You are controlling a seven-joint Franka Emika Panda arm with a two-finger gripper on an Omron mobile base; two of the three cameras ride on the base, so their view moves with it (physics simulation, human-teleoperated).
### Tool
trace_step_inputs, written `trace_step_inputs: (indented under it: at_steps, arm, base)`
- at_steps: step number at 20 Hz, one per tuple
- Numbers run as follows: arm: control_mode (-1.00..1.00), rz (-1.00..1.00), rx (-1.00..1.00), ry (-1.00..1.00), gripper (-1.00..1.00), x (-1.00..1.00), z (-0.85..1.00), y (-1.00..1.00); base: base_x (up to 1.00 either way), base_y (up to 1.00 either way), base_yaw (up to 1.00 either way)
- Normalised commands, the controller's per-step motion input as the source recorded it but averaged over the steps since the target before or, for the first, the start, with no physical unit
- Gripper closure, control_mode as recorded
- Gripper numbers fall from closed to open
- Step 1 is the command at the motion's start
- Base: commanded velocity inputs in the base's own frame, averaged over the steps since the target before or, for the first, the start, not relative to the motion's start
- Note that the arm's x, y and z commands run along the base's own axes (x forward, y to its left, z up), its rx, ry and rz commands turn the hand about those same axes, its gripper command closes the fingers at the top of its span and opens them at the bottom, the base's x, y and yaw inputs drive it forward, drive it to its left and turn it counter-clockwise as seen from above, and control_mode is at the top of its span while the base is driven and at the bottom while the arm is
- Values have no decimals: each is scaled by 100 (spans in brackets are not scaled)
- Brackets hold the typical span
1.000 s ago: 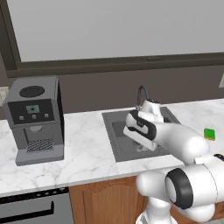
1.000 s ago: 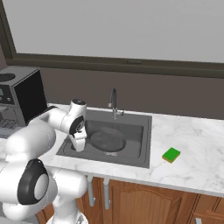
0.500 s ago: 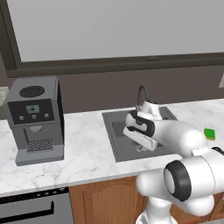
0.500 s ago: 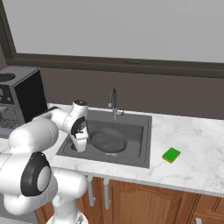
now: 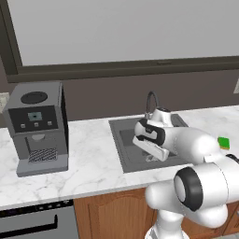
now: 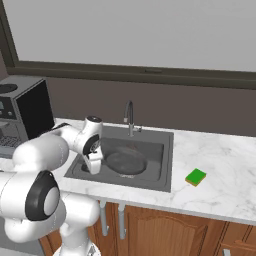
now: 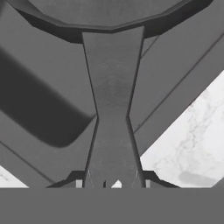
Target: Pick the pan and sponge and place them into the sink. Then turn on the water.
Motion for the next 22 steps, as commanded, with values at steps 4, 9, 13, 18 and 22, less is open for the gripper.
trace_step_inputs:
  at_steps: [4,9,13,18,22]
  arm:
    - [-100,0,0,-1,100,10,-10,-7]
    - [-100,0,0,0,100,8,-9,-11]
    - [-100,0,0,0,100,6,-9,-9]
    - [-100,0,0,0,100,6,-11,-6]
    - [-100,-1,0,0,100,9,-15,-1]
  base:
    - [0,0,0]
    - [0,0,0]
    - [0,0,0]
    - [0,0,0]
    - [0,0,0]
